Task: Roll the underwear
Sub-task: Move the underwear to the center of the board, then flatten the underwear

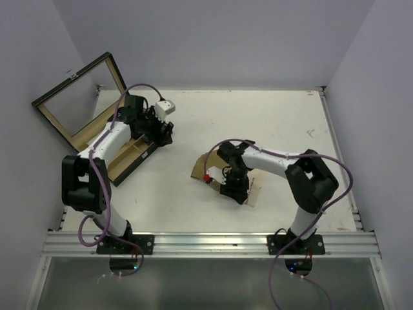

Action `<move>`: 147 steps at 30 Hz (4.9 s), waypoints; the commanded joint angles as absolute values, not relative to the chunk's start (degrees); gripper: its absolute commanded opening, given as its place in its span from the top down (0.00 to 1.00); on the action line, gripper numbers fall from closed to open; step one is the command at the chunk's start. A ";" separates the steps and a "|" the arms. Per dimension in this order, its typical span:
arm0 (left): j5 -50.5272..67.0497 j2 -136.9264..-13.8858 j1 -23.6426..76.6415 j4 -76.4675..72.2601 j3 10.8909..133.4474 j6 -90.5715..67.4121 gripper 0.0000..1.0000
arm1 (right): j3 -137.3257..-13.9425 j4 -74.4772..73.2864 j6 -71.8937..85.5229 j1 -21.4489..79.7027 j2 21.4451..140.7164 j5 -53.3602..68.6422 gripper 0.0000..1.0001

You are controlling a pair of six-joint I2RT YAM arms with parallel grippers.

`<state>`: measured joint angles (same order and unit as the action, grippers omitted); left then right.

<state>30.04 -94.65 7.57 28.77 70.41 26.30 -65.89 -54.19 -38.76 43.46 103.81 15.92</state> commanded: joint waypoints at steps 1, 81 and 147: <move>35.49 -95.97 6.94 29.00 76.01 26.44 0.19 | -65.91 -58.44 -43.16 36.76 95.47 14.14 0.49; 34.36 -79.84 33.75 20.99 73.66 28.65 1.00 | -85.79 -57.04 -45.78 14.06 76.05 32.52 1.00; 29.89 -111.71 16.87 21.00 86.83 14.68 0.35 | -78.75 -62.04 -29.26 22.94 114.34 21.99 0.81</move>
<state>29.80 -110.56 16.99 21.50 82.72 16.45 -79.13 -56.66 -25.52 22.33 112.60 26.02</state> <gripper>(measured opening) 0.647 0.208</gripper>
